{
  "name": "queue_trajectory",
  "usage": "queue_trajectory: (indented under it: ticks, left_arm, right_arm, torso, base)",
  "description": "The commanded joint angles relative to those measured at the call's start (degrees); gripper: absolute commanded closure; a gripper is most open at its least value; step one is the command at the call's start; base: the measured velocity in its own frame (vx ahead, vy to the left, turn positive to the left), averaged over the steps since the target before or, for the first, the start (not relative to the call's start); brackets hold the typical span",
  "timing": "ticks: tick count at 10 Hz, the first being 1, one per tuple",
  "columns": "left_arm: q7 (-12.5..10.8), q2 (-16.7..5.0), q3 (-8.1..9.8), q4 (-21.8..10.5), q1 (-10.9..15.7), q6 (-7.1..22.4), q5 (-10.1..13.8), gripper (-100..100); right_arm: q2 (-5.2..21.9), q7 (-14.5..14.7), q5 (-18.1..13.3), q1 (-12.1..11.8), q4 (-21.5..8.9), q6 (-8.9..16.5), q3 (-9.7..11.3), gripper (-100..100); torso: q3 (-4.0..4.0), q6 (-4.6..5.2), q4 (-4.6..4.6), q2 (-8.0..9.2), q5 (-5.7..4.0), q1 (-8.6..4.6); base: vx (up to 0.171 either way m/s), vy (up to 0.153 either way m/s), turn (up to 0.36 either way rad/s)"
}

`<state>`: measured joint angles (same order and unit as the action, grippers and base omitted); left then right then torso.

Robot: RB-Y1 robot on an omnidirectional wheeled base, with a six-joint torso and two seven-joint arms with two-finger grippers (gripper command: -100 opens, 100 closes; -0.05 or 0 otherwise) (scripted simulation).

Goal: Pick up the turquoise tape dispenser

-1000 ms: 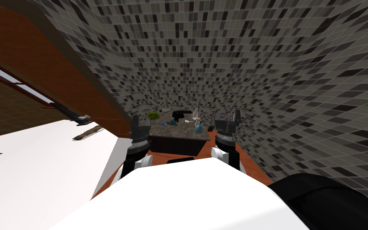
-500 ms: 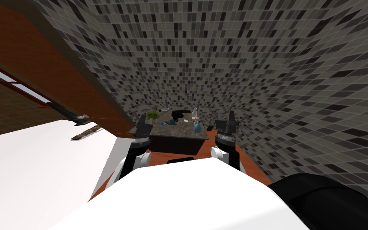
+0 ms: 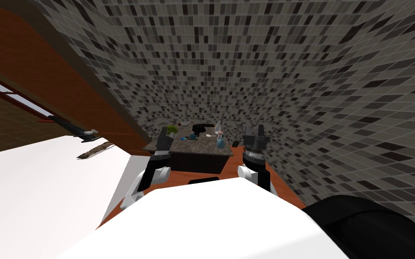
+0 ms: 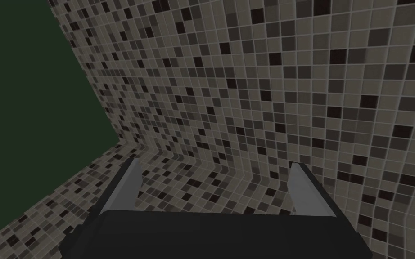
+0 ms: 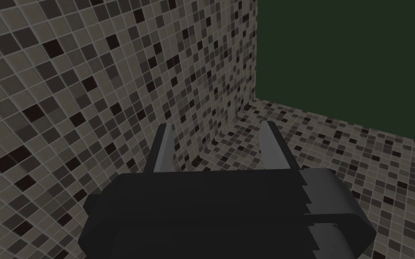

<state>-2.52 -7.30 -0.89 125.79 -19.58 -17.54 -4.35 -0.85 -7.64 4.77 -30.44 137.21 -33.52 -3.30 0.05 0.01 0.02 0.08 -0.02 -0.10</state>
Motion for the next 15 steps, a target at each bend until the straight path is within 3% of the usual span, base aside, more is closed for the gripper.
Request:
queue_trajectory:
  ticks: [1, 4, 5, 6, 7, 8, 9, 10, 12, 15]
  left_arm:
    - [-0.2, -0.2, 0.08, -0.1, 0.8, 2.2, 0.1, -100]
    - [-1.4, -1.2, 1.41, -2.2, 4.9, 7.2, 1.1, -100]
    - [-1.4, -1.2, 1.41, -2.2, 4.9, 8.0, 1.1, -100]
    - [-2.0, -1.6, 2.16, -3.4, 7.0, 10.0, 1.6, -100]
    - [-2.0, -1.6, 2.16, -3.4, 7.0, 11.2, 1.6, -100]
    - [-2.6, -2.0, 2.95, -4.6, 9.2, 12.7, 2.1, -100]
    - [-2.6, -2.0, 2.95, -4.6, 9.2, 14.4, 2.1, -100]
    - [-3.2, -2.3, 3.8, -6.0, 11.5, 15.9, 2.7, -100]
    - [-3.2, -2.3, 3.8, -6.0, 11.5, 18.0, 2.7, -100]
    - [-4.5, -3.0, 5.63, -8.9, 16.0, 23.1, 3.7, -100]
  right_arm:
    - [0.0, 0.0, 0.0, 0.0, 0.0, 0.0, 0.0, 0]
    - [0.0, 0.0, 0.0, 0.0, 0.0, 0.0, 0.0, 0]
    - [0.0, 0.0, 0.0, 0.0, 0.0, 0.0, 0.0, 0]
    - [0.0, 0.0, 0.0, 0.0, 0.0, 0.0, 0.0, 0]
    - [0.0, 0.0, 0.0, 0.0, 0.0, 0.0, 0.0, 0]
    - [0.0, 0.0, 0.0, 0.0, 0.0, 0.0, 0.0, 0]
    - [0.0, 0.0, 0.0, 0.0, 0.0, 0.0, 0.0, 0]
    - [0.0, 0.0, 0.0, 0.0, 0.0, 0.0, 0.0, 0]
    - [0.0, 0.0, 0.0, 0.0, 0.0, 0.0, 0.0, 0]
    - [0.0, 0.0, 0.0, 0.0, 0.0, 0.0, 0.0, 0]
  torso:
    - [0.0, 0.0, 0.0, 0.0, 0.0, 0.0]
    - [-0.02, -0.01, -0.01, -0.03, 0.01, 0.04]
    - [-0.02, 0.0, -0.01, -0.03, 0.0, 0.01]
    - [-0.01, -0.01, -0.01, -0.03, 0.0, 0.02]
    - [-0.01, 0.0, -0.01, -0.02, 0.0, 0.0]
    - [-0.01, -0.02, 0.0, -0.02, 0.0, 0.03]
    - [-0.01, 0.0, 0.0, -0.02, 0.0, 0.02]
    - [-0.02, -0.02, -0.01, -0.03, 0.01, 0.03]
    - [-0.01, -0.02, 0.0, -0.02, 0.01, 0.04]
    - [-0.03, -0.02, -0.01, -0.06, 0.01, 0.06]
  base:
    - [-0.02, -0.021, -0.017]
    - [-0.017, -0.021, -0.032]
    - [-0.02, -0.022, -0.022]
    - [-0.024, -0.026, -0.056]
    - [-0.018, -0.019, -0.025]
    - [-0.02, -0.023, -0.05]
    - [-0.016, -0.018, -0.026]
    - [-0.022, -0.02, -0.062]
    - [-0.014, -0.012, -0.015]
    - [-0.013, -0.016, -0.067]
